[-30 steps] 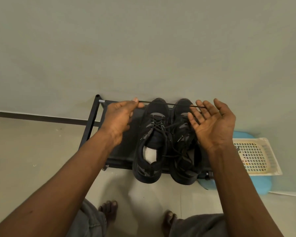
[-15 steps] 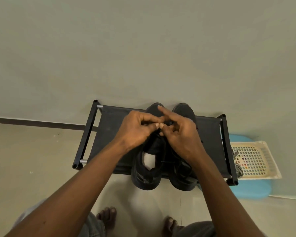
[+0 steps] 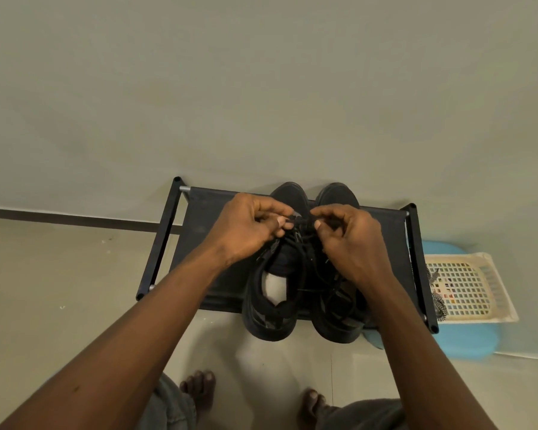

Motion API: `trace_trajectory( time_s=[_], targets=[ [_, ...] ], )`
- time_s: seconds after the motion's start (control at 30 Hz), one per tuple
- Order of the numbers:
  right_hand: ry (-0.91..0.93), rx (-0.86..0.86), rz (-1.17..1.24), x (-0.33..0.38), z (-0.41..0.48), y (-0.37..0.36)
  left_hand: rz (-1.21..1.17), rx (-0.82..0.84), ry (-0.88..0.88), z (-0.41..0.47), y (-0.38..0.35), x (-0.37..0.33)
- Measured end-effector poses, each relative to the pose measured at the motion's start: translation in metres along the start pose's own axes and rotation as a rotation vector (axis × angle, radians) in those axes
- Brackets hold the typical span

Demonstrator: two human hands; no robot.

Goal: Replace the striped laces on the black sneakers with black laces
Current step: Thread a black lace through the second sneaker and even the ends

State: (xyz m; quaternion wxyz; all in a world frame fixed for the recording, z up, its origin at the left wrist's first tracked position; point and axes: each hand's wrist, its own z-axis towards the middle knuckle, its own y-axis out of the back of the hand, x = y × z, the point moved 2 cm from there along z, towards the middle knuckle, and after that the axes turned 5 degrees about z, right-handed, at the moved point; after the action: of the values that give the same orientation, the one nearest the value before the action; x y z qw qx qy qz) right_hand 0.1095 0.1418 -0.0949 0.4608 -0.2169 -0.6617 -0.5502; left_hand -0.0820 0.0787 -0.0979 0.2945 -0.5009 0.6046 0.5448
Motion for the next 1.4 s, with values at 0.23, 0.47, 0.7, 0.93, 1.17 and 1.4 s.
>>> trace_trajectory(
  time_s=[0.23,0.47,0.7,0.93,1.17,1.4],
  targets=[
    [0.148,0.093,0.027,0.012,-0.005,-0.019,-0.026,-0.078,-0.004,-0.003,0.0,-0.008],
    [0.052,0.138,-0.09,0.005,-0.004,-0.025,0.605,0.149,0.272,-0.008,0.011,0.016],
    [0.063,0.11,-0.258,0.01,-0.007,-0.037,0.374,0.187,0.275,-0.004,0.015,0.022],
    [0.056,0.107,-0.438,0.011,-0.01,-0.051,0.239,0.188,0.3,-0.002,0.016,0.025],
    [-0.081,0.084,-0.37,0.005,-0.008,-0.053,0.272,0.19,0.269,-0.002,0.012,0.026],
    [-0.131,0.191,-0.18,-0.002,-0.002,-0.057,0.315,0.232,0.238,-0.001,0.014,0.026]
  ],
)
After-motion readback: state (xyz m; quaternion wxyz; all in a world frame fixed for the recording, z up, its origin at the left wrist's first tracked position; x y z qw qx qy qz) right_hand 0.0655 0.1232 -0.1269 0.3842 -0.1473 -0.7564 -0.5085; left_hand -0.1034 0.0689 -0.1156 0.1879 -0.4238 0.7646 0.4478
